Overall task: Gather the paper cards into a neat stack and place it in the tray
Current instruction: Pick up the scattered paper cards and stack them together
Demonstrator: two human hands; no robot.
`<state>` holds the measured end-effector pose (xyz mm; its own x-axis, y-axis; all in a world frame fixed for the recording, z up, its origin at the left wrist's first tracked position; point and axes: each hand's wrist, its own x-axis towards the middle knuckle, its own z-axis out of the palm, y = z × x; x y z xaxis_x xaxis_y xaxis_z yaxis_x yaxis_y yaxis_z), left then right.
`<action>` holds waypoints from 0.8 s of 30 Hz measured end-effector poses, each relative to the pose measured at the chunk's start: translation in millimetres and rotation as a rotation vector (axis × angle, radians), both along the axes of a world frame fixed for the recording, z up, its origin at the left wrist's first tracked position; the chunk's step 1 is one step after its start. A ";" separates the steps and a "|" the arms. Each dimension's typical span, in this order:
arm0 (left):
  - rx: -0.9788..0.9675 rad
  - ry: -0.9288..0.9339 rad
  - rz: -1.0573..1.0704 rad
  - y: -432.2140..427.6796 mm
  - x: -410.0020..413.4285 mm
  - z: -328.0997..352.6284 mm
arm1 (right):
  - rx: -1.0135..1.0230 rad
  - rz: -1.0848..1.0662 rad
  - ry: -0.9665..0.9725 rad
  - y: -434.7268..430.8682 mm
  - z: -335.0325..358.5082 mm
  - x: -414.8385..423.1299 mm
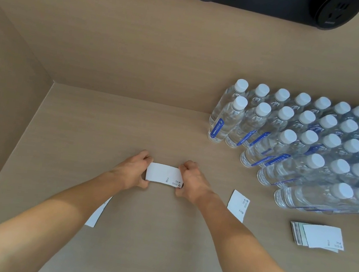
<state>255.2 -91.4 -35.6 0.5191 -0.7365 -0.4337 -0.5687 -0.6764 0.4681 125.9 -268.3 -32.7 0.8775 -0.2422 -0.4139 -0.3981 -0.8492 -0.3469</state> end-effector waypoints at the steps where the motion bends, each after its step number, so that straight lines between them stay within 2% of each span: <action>1: 0.002 -0.001 0.011 0.6 -0.7 -1.3 | -0.004 0.010 -0.004 -0.1 0.0 -0.1; 6: 0.084 -0.016 0.024 1.4 -6.3 7.9 | -0.001 0.016 -0.007 0.1 3.2 -0.6; 9: 0.107 -0.131 -0.002 16.7 -1.5 28.3 | -0.016 0.052 0.019 -3.0 14.5 2.1; 12: 0.128 -0.124 0.165 46.8 5.7 46.0 | -0.028 0.127 0.020 -2.3 33.8 13.5; 16: 0.175 -0.140 0.288 96.1 3.6 60.0 | -0.026 0.291 0.006 22.8 49.8 39.9; 24: 0.225 -0.047 0.580 160.8 -61.0 42.2 | -0.010 0.663 -0.004 111.4 48.6 81.8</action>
<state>194.3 69.4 6.6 0.8295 -0.2218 -0.5125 -0.0955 -0.9606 0.2611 207.8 -156.9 15.9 0.8434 0.3459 -0.4112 0.2113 -0.9171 -0.3381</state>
